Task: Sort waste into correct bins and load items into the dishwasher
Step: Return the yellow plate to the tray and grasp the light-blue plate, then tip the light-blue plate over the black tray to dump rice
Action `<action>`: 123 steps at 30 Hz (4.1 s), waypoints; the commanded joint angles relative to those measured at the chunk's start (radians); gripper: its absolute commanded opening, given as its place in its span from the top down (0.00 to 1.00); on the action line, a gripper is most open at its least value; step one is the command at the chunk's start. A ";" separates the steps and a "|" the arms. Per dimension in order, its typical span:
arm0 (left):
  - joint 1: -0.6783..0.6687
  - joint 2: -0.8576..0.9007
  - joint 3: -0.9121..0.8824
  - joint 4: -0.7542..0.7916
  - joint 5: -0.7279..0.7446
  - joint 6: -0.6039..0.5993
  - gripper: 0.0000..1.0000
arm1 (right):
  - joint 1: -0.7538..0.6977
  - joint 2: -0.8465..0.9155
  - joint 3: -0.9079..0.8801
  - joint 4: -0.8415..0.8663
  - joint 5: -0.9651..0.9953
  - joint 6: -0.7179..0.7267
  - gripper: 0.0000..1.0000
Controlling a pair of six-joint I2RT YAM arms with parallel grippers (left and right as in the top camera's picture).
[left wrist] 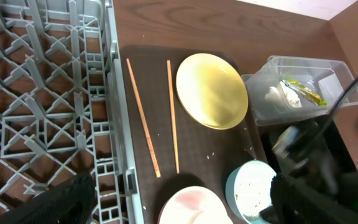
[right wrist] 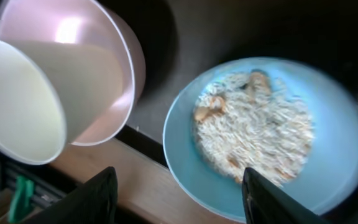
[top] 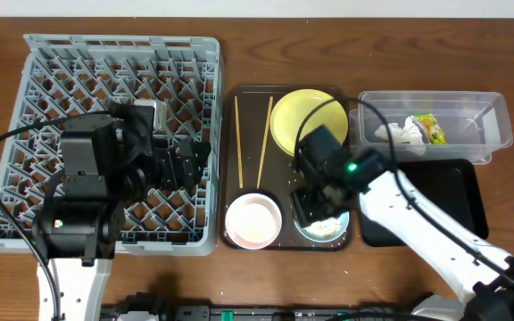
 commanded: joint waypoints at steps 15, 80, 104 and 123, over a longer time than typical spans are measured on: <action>-0.003 0.000 0.023 0.000 0.016 -0.005 0.09 | 0.071 0.000 -0.121 0.224 -0.031 0.036 0.50; -0.003 0.000 0.023 0.000 0.016 -0.005 0.09 | -0.996 -0.413 -0.430 0.200 -1.011 -0.361 0.99; -0.003 0.000 0.023 0.000 0.016 -0.005 0.09 | -1.147 -0.278 -0.459 0.200 -1.169 -0.521 0.99; -0.003 0.000 0.023 0.000 0.016 -0.005 0.09 | -1.147 -0.200 -0.459 0.257 -1.139 -0.488 0.99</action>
